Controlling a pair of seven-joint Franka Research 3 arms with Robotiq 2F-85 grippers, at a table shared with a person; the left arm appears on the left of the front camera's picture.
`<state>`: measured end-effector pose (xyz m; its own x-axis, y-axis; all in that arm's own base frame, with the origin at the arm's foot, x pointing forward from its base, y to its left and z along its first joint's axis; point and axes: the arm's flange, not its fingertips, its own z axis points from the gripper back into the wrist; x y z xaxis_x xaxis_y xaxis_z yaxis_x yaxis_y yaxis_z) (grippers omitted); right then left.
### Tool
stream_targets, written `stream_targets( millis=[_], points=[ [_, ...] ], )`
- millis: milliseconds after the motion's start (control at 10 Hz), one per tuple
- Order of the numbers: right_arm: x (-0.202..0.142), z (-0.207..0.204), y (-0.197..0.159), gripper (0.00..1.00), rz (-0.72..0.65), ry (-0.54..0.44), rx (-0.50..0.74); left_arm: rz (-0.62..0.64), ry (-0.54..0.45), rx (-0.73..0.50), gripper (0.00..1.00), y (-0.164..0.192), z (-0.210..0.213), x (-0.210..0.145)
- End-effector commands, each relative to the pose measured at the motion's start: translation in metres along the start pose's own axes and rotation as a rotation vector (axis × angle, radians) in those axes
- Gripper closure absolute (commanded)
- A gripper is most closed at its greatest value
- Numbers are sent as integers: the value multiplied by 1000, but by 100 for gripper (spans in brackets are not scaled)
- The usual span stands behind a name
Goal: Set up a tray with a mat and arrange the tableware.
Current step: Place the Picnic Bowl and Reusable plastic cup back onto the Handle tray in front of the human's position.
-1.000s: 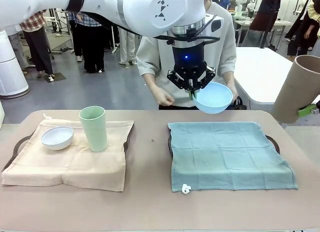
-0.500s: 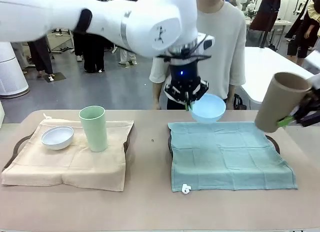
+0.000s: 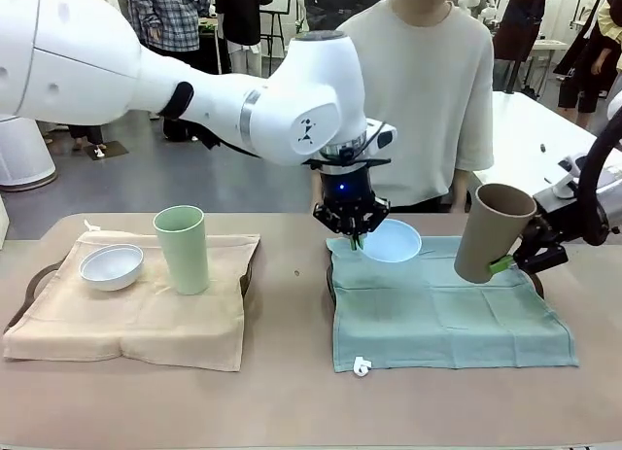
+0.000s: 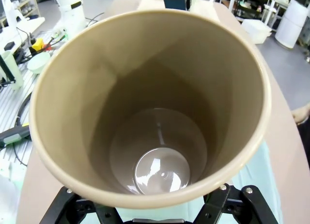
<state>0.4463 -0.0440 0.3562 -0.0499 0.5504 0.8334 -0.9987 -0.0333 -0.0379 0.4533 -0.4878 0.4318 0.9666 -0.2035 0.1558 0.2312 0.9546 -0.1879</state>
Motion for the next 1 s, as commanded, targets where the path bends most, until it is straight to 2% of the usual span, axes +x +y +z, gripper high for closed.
stream_targets(
  millis=[0, 100, 200, 300, 500, 600, 900],
  points=[
    [-8, -1, -11, 20, -3, -22, -23, -12, 4, -27, 96, 8, -15, -2],
    [-11, -1, -12, 20, -13, -25, -21, 8, 7, -19, 96, 9, -21, -1],
    [-7, 6, -10, 20, -95, -4, 7, -1, 6, 0, 96, 3, -10, 1],
    [-11, -2, -7, 20, -22, -5, 0, -1, 6, 0, 96, 3, -10, 1],
    [-13, 1, -8, 20, -44, -5, -4, 3, 10, -1, 96, 4, -19, 3],
    [-32, 1, -14, 20, -86, -26, 9, 51, 7, -9, 96, 4, -29, 8],
    [-46, -10, -20, 20, -90, -13, 17, 36, 5, 22, 96, 1, -42, 8]
  ],
)
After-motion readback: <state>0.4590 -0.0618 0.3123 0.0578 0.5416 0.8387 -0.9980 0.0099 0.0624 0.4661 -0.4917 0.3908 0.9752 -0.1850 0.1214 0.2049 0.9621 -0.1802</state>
